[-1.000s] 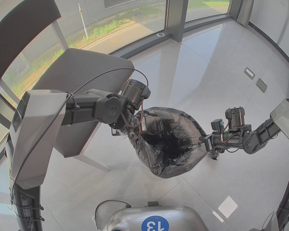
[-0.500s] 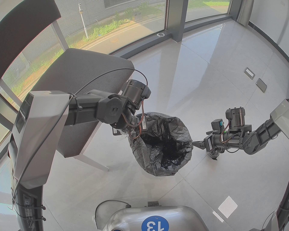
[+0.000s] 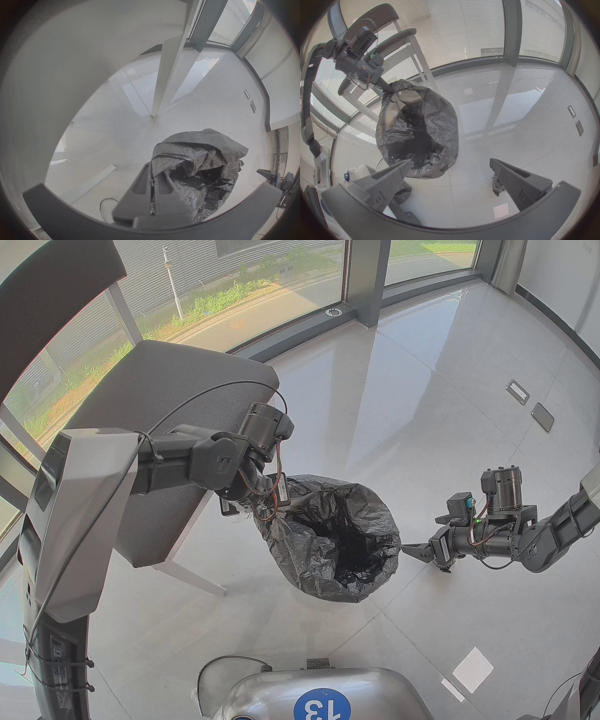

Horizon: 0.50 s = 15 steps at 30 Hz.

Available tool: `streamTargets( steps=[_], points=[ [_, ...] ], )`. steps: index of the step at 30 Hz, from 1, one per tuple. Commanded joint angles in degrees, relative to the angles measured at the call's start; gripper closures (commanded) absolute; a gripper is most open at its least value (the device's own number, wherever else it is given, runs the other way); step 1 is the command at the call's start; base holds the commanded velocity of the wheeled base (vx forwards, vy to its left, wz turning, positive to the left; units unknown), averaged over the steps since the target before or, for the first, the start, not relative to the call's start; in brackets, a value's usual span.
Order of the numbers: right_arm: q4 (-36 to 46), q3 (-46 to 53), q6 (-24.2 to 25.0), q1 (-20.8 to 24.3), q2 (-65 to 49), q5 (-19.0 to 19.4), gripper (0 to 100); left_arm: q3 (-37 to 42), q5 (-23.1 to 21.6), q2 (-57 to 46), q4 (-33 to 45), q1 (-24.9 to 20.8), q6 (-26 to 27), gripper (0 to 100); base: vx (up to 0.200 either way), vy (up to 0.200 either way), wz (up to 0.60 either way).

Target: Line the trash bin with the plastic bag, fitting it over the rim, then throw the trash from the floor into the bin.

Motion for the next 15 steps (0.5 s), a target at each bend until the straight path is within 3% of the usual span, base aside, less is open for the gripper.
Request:
streamTargets(
  steps=[1, 15],
  points=[
    [-0.29, 2.62, -0.54, 0.58, -3.49, 0.01, 0, -0.17, 0.12, 0.66, -0.1, 1.18, 0.05, 100, 0.0, 0.0, 0.0],
    [-0.29, 3.67, -0.98, 1.19, -5.78, 0.01, 0, -1.31, 0.21, 1.45, -0.1, 3.46, 0.84, 100, 0.0, 0.0, 0.0]
  ],
)
